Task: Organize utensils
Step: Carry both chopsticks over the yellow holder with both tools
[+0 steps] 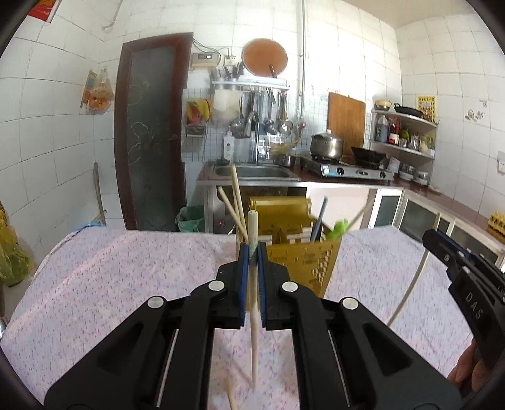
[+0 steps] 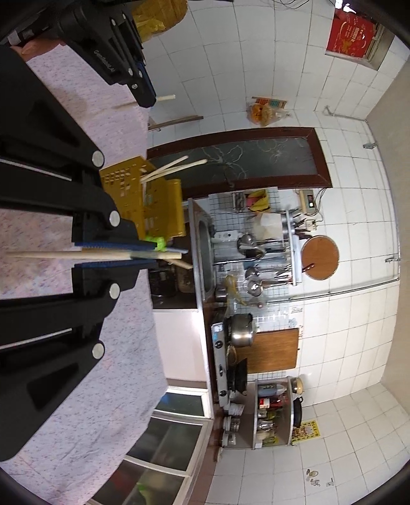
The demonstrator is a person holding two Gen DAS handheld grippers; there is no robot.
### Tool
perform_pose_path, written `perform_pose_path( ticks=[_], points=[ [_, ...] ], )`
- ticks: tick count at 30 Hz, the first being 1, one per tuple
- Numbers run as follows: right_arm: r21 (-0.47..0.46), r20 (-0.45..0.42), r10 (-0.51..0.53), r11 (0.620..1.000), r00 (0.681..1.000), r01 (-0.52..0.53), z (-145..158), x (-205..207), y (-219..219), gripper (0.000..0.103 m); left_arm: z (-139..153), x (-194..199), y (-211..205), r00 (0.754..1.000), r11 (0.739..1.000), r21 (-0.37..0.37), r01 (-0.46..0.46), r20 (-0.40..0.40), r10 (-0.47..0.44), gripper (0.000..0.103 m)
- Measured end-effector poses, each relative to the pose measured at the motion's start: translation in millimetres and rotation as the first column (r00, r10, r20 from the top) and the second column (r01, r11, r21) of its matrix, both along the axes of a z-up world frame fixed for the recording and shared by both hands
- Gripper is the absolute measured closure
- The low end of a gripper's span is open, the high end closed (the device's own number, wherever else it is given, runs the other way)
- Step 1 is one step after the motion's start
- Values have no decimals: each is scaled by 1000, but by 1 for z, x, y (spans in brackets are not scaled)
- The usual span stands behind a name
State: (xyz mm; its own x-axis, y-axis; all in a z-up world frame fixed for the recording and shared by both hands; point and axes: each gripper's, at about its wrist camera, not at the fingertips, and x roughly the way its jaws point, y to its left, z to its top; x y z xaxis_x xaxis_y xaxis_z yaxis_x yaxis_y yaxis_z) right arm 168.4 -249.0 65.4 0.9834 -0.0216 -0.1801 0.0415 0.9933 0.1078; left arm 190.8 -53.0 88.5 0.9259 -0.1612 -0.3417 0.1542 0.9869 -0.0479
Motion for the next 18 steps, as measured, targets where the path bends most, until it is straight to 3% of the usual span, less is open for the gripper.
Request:
perform_pose_path(
  ticks=[14, 18],
  points=[
    [-47, 173, 54, 998, 983, -47, 102, 47, 17, 97, 109, 57, -11, 986, 999, -41, -9, 166, 16, 99],
    [-46, 198, 53, 998, 979, -45, 121, 73, 19, 97, 127, 79, -14, 980, 998, -61, -17, 198, 29, 99]
  ],
)
